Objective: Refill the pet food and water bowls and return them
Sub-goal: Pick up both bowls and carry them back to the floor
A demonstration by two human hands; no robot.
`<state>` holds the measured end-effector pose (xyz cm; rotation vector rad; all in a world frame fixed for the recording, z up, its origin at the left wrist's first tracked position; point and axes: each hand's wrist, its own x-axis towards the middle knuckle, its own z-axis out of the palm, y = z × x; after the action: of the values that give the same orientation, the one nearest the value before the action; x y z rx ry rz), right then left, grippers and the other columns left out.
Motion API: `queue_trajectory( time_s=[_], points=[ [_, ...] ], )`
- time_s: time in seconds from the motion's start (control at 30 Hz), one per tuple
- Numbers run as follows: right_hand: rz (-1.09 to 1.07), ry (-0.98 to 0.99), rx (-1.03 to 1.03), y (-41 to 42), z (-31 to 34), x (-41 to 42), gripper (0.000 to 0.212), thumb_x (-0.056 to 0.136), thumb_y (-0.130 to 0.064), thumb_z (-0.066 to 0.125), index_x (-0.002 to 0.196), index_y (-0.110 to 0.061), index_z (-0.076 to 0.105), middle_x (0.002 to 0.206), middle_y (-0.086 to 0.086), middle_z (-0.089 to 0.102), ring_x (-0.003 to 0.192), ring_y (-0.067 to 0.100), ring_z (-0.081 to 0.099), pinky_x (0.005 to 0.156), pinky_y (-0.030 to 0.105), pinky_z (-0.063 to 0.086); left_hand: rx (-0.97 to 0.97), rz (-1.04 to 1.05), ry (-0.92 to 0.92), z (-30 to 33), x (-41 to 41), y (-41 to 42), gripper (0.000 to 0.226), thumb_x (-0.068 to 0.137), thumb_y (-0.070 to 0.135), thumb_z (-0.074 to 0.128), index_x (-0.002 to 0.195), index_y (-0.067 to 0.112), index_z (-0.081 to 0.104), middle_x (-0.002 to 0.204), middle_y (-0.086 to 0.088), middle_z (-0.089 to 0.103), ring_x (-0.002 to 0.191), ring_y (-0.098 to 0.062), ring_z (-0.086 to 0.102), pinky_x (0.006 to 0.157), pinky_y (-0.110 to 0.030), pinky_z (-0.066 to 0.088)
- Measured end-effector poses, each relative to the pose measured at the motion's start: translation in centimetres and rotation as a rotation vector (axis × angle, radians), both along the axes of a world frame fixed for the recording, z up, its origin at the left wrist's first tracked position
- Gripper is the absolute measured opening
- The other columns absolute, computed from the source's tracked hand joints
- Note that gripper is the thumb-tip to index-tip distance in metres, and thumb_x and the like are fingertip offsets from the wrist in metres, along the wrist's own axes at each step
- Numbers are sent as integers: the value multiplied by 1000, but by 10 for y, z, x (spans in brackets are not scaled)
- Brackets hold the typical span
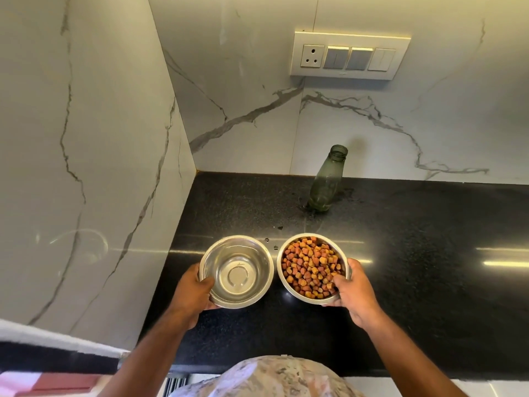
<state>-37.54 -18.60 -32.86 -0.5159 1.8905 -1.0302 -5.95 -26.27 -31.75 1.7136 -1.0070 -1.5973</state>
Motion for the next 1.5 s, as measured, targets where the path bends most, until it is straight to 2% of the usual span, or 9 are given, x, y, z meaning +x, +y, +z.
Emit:
queue_trajectory(
  time_s=[0.23,0.37,0.53,0.73,0.9,1.07,1.23,1.37,1.5],
  points=[
    [125,1,-32,9,1,-21,39,103,-1,51,131,-28,51,122,2,60,108,27,66,65,57,65,-20,139,-22,4,-11,47,26,97,-2,59,115,18,59,107,-12,67,94,-27,69,63,-41,62],
    [208,-14,-42,15,1,-28,39,103,-1,51,131,-29,52,124,5,62,110,30,67,64,58,65,3,257,-20,4,-13,78,29,96,-4,58,118,16,58,110,-16,65,96,-33,70,69,-51,64],
    [343,-56,-49,22,4,-26,40,103,1,48,131,-27,51,124,8,63,106,32,70,61,55,64,-27,407,-18,10,-14,123,28,94,-7,58,118,7,58,96,-19,65,69,-28,69,48,-37,57],
    [520,-69,-56,34,7,0,43,104,0,48,137,-27,49,123,6,65,101,30,73,61,53,64,-36,579,64,26,-4,184,23,98,-8,53,111,10,57,99,-21,66,61,-24,72,43,-33,56],
    [656,-98,-57,42,5,39,40,104,1,47,134,-25,51,121,9,67,98,30,75,63,56,64,-23,710,112,30,25,232,28,98,-9,52,122,5,54,105,-27,68,62,-26,75,45,-36,58],
    [805,-110,-32,55,0,96,44,102,4,46,119,-35,55,118,8,70,93,31,76,62,56,64,-22,828,74,18,71,283,34,96,-14,43,124,2,56,92,-21,65,52,-16,69,46,-36,57],
    [930,-103,0,79,-12,167,47,98,7,45,124,-31,54,118,12,72,91,36,77,55,45,62,-12,944,94,5,128,335,38,94,-14,43,122,8,59,95,-19,68,63,-20,71,61,-51,62],
    [1020,-84,22,103,-32,230,55,94,5,50,117,-44,59,123,7,71,107,35,72,70,62,63,5,1026,112,-5,180,374,39,95,-12,43,119,12,60,93,-14,69,69,-21,70,66,-53,62],
    [1062,-104,73,125,-52,295,52,95,4,51,126,-37,55,125,3,66,105,36,72,62,60,63,28,1106,134,-23,232,409,37,96,-11,43,117,14,60,96,-19,67,73,-28,69,67,-52,61]
  ],
)
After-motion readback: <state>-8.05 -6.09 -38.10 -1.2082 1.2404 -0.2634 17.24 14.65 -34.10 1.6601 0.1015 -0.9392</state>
